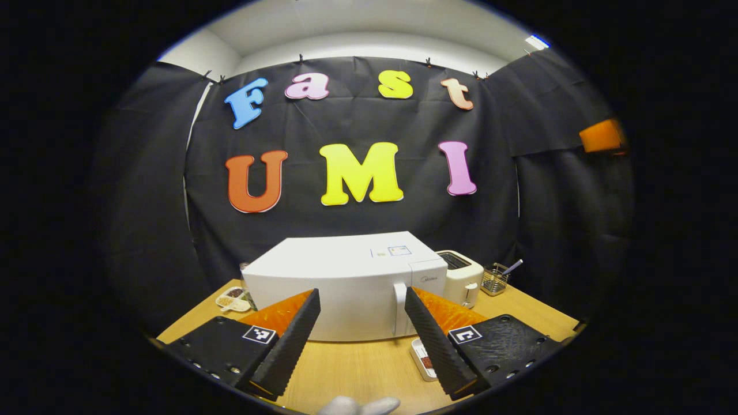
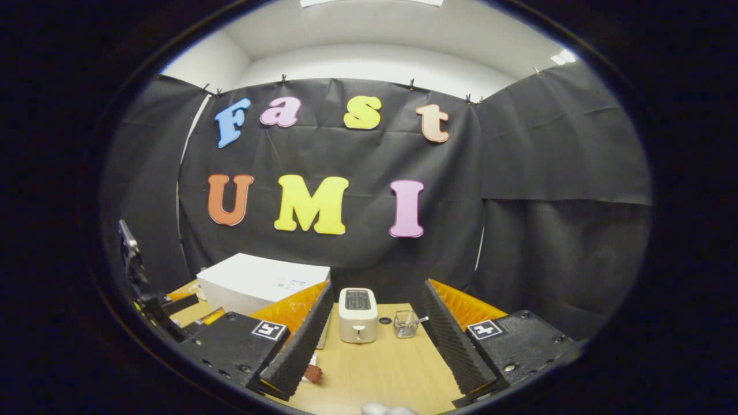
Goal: Open the microwave oven with the left hand, put the food in, and close the microwave oven.
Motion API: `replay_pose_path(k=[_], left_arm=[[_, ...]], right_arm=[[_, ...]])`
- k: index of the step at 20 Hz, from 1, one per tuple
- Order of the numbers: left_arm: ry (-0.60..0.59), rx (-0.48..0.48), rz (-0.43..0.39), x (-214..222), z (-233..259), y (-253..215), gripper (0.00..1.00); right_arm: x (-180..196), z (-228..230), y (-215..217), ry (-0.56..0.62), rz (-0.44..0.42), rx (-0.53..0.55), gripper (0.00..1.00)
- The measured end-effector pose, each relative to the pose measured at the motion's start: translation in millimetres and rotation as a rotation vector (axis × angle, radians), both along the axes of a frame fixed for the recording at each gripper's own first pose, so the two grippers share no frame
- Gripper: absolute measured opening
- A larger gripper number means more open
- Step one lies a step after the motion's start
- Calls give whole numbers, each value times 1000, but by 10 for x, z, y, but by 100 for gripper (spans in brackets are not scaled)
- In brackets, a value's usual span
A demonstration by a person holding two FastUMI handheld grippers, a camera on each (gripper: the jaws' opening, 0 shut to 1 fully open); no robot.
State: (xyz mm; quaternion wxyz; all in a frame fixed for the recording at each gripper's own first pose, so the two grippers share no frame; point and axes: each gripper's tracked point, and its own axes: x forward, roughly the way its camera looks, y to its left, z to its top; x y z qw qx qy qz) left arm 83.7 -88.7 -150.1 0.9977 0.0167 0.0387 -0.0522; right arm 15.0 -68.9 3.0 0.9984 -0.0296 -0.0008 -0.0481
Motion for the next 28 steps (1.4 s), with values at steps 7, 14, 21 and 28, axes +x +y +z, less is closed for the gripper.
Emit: replay_pose_path(k=[7,14,21,28], left_arm=[[103,-51,0,670,-772,-444,95],[115,-12,12,1289,-1091,-565,95],[113,-8,37,1374,-1105,-571,90],[159,-71,39,1371,-1161,-614,23]], right_arm=[[21,-152,-365,69,-95,-47,99],[99,-248,-443,93,-129,-56,99],[119,-350,-495,117,-147,-43,100],[112,-362,-475,119,-133,-51,100]])
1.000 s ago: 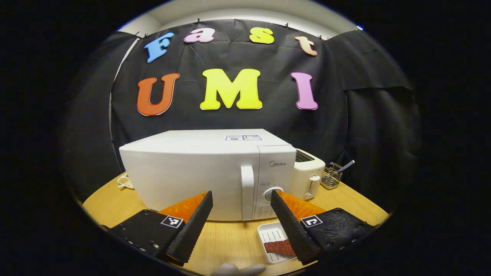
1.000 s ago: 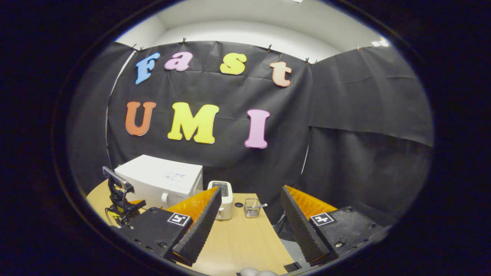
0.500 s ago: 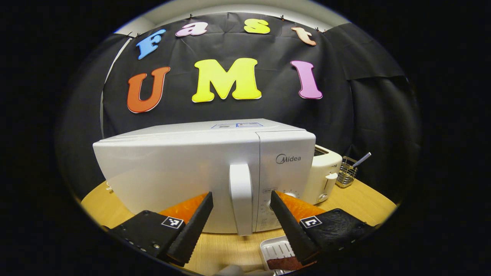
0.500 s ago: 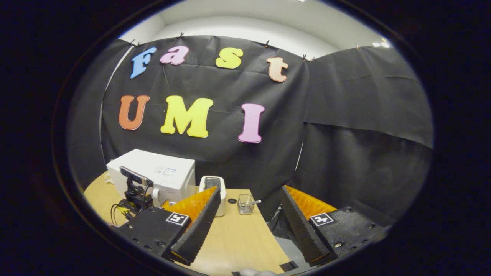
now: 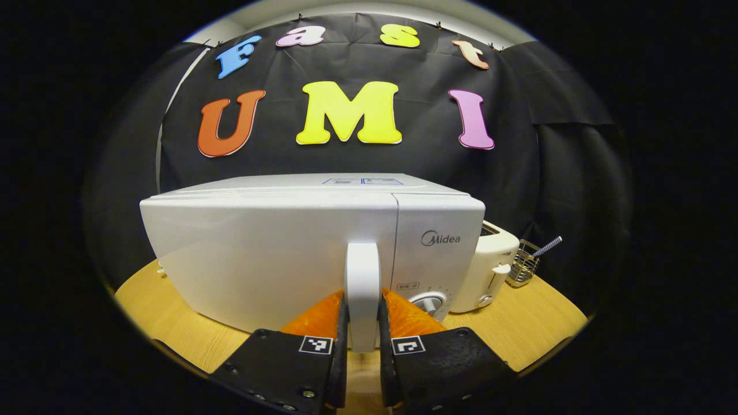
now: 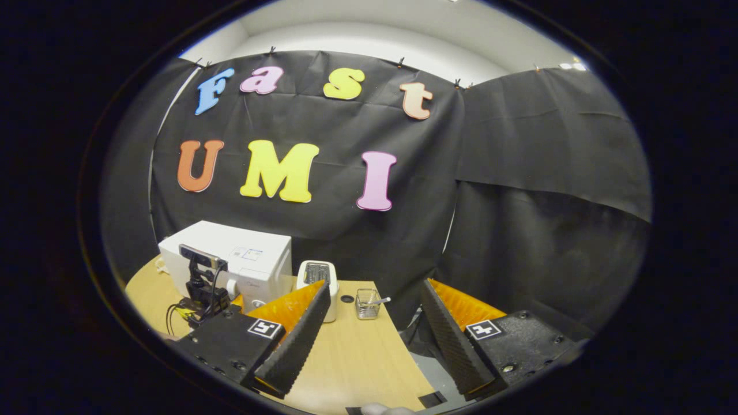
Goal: Open the microwave oven with the left hand, put the food in, and close the microwave oven.
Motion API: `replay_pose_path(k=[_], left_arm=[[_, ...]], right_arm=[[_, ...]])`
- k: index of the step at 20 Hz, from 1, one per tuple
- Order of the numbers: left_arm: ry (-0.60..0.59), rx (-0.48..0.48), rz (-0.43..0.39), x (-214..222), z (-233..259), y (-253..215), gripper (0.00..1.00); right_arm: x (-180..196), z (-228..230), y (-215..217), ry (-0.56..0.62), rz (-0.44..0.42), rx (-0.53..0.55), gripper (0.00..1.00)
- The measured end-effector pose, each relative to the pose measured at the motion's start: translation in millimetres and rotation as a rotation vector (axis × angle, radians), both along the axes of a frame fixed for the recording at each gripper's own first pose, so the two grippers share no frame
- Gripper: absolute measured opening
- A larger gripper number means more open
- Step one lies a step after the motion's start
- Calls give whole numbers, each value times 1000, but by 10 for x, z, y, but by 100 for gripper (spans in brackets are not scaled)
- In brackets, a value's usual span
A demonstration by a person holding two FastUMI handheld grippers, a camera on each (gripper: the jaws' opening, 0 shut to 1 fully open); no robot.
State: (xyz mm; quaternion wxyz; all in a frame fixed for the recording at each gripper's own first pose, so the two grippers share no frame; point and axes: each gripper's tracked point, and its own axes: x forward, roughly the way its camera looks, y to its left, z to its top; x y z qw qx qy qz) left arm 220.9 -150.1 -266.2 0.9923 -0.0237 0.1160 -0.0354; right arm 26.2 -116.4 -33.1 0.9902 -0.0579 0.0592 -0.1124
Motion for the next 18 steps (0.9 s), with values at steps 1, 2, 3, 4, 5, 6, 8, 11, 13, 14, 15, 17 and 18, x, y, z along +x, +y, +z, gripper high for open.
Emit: replay_pose_path(k=[1,2,3,4,5,6,8,11,13,14,15,17,18], left_arm=[[5,-1,-6,0,2,5,19],[7,-7,-9,-3,-7,3,19],[10,-1,-11,-13,-12,3,19],[5,8,-16,-18,0,5,19],[7,11,-20,-32,-20,14,19],[7,8,-24,-29,-9,8,15],[10,8,-28,-40,-11,13,15],[22,-3,-37,-55,-15,11,15],[43,-6,-46,-134,-29,14,16],[24,6,-50,-229,2,39,16],[22,33,-53,-332,-44,59,15],[11,48,-59,-532,-33,134,16],[28,34,-63,-634,-64,159,16]], right_arm=[[0,-19,0,4,4,-1,100],[-4,-23,12,5,11,-3,100],[-11,-21,8,4,13,-1,100],[-12,-26,2,7,14,-1,100],[-13,-42,1,10,17,0,100],[-24,-42,7,12,21,1,100],[-35,-44,24,15,33,-5,100],[-57,-5,27,11,40,-19,100],[-64,11,59,6,52,-22,100],[-67,28,79,2,57,-22,100],[-66,25,84,-1,60,-25,100],[-65,-11,158,-2,79,-29,100],[-59,-68,200,10,90,-27,100]])
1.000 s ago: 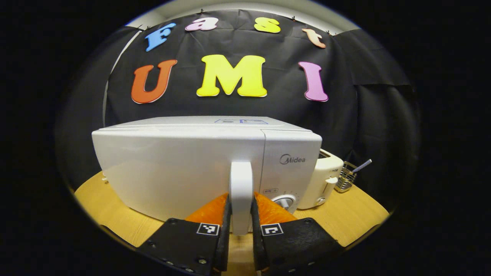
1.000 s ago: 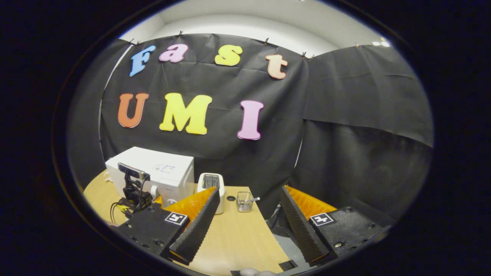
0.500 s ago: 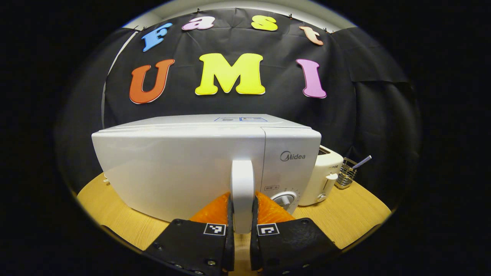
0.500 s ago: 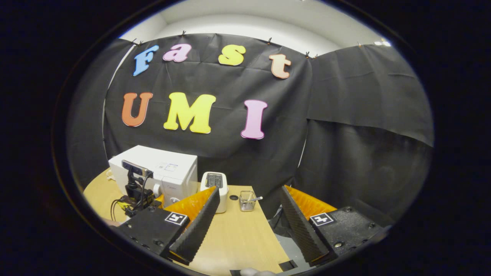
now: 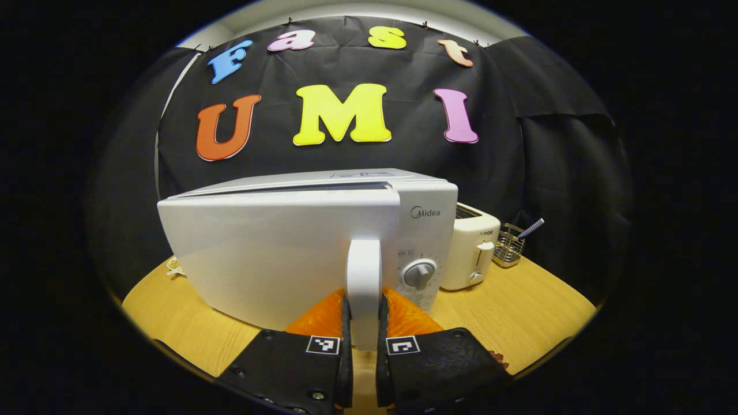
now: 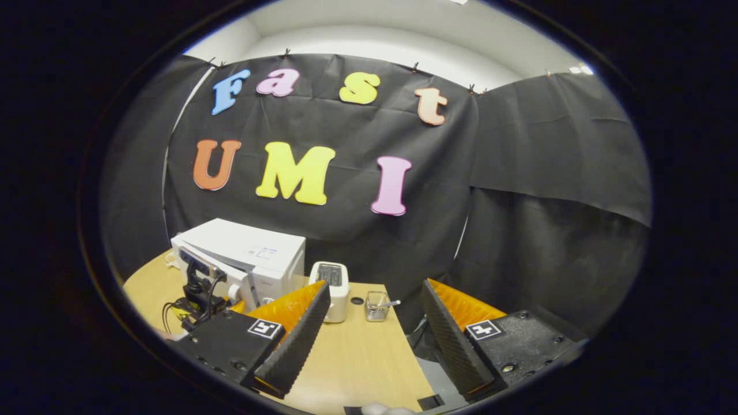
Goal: Open the microwave oven with the left hand, put the food in, and close the microwave oven.
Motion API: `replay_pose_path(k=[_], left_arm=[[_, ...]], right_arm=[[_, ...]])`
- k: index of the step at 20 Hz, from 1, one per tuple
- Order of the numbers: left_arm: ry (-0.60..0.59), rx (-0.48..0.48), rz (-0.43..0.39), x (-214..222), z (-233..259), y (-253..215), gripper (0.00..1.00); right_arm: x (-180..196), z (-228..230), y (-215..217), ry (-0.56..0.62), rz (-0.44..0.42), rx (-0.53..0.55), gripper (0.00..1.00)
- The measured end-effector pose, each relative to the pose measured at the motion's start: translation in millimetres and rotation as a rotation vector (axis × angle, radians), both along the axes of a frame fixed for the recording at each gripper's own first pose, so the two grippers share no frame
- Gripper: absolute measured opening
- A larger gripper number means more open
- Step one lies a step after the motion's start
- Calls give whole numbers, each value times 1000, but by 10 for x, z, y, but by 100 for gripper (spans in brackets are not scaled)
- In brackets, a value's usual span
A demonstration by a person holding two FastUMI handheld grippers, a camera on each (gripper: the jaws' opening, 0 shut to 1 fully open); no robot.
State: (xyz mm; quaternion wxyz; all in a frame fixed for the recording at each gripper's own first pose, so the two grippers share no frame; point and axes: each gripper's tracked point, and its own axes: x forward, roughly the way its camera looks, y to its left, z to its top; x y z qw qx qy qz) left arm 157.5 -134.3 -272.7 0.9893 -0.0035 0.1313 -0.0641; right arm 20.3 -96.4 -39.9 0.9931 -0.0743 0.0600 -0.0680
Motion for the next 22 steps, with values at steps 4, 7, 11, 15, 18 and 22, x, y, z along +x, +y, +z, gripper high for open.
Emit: replay_pose_path(k=[4,7,11,15,18,22], left_arm=[[8,26,-16,-402,-3,187,15],[24,30,-8,-714,-25,387,15],[52,42,39,-1105,-53,745,15],[56,76,99,-1404,-57,1165,15],[73,97,170,-1595,-97,1526,15],[80,100,224,-1800,-147,1941,15]], right_arm=[[-46,-39,262,6,59,30,100],[-122,-12,449,-8,100,28,100],[-215,-24,688,-15,150,40,100],[-288,-92,930,-2,190,64,100],[-346,-152,1154,17,232,74,100],[-372,-191,1485,29,293,72,100]])
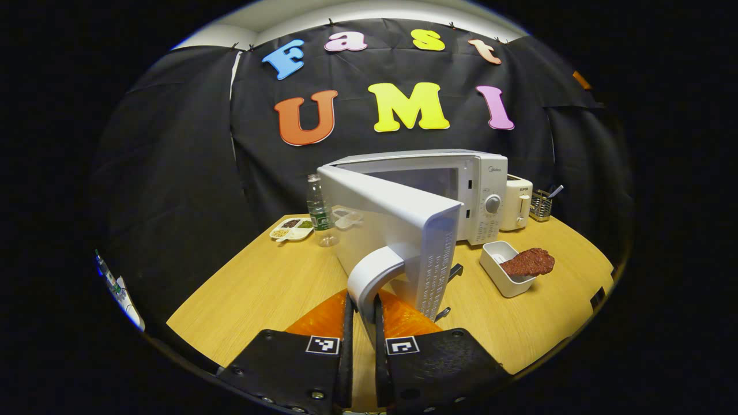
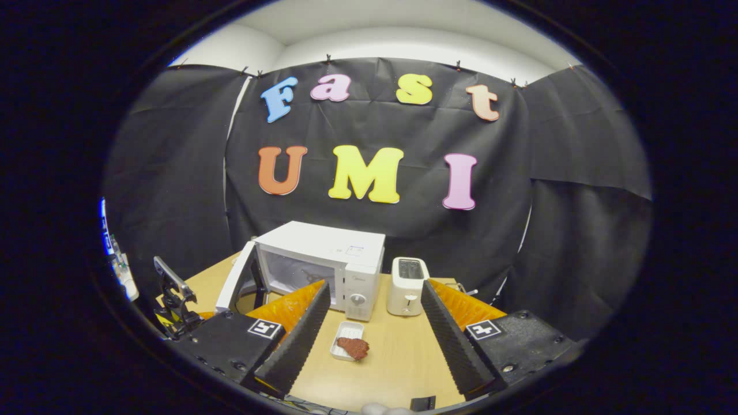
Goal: Open the microwave oven with the left hand, put the food in, and close the microwave oven.
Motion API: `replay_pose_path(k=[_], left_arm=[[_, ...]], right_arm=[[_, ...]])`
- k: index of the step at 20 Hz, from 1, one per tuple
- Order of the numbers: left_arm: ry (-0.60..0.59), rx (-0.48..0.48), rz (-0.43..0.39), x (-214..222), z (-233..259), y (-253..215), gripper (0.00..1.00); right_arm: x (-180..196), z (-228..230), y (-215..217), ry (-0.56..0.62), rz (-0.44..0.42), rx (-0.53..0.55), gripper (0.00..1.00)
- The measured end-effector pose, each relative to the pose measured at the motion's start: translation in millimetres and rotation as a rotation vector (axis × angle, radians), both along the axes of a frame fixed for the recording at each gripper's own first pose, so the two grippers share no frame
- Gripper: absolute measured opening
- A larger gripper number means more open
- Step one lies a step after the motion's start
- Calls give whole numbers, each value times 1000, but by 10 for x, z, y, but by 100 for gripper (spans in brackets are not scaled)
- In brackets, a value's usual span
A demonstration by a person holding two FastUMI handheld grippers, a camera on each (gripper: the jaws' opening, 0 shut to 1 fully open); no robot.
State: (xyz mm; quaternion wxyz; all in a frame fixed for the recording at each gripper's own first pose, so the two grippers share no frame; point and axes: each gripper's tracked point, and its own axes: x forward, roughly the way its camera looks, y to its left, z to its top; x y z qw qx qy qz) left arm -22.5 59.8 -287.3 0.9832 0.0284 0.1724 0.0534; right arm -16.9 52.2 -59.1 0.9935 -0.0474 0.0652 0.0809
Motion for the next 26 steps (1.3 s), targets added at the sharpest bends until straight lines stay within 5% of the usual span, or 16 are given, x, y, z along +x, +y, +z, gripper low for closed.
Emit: replay_pose_path(k=[6,14,16,17,18,19,26], left_arm=[[4,-63,-14,-123,-21,282,15],[19,-100,-32,-213,-64,641,36],[21,-105,-36,-229,-49,749,34],[21,-103,-31,-237,-54,822,41],[19,-102,-25,-254,-49,884,76],[24,-103,-32,-243,-59,911,95],[32,-82,-50,-324,-24,1019,97]], right_arm=[[-74,35,422,-17,82,-24,100],[-72,-32,588,6,111,-26,100],[-66,-92,600,15,110,-26,100],[-63,-133,607,22,111,-25,100],[-53,-173,610,32,108,-24,100],[-63,-219,614,40,108,-22,100],[-51,-295,673,58,108,-25,100]])
